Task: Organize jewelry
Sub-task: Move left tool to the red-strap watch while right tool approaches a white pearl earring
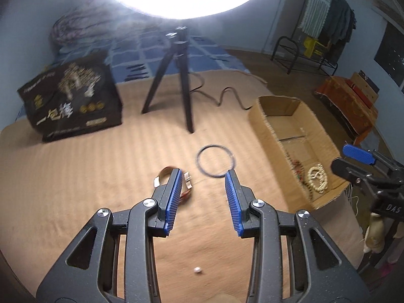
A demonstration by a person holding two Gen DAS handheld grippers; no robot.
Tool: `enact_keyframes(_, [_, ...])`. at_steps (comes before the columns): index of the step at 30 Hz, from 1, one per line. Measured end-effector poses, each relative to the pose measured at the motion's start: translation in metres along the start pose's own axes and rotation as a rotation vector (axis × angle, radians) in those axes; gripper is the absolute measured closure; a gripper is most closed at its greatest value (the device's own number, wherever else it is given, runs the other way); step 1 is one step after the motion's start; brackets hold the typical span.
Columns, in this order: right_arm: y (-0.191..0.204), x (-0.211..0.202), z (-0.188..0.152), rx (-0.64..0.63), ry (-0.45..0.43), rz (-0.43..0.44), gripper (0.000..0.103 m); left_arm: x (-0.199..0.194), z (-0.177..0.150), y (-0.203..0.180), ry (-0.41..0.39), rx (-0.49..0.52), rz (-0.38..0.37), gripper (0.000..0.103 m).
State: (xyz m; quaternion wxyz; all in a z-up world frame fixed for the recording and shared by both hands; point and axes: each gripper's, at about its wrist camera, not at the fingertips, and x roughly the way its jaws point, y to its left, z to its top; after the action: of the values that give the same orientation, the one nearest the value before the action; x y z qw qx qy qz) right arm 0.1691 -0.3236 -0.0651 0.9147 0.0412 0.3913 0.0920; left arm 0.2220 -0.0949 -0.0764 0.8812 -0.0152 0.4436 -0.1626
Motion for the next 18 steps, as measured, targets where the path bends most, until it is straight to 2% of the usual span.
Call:
enact_keyframes(11, [0.039,0.020,-0.003,-0.054,0.042,0.080,0.027,0.009,-0.010,0.039,0.027,-0.069,0.019,0.068])
enact_keyframes(18, [0.049,0.046,-0.006,0.001,0.116,0.143,0.047,0.029,-0.012,0.047,0.059,-0.096,0.008,0.068])
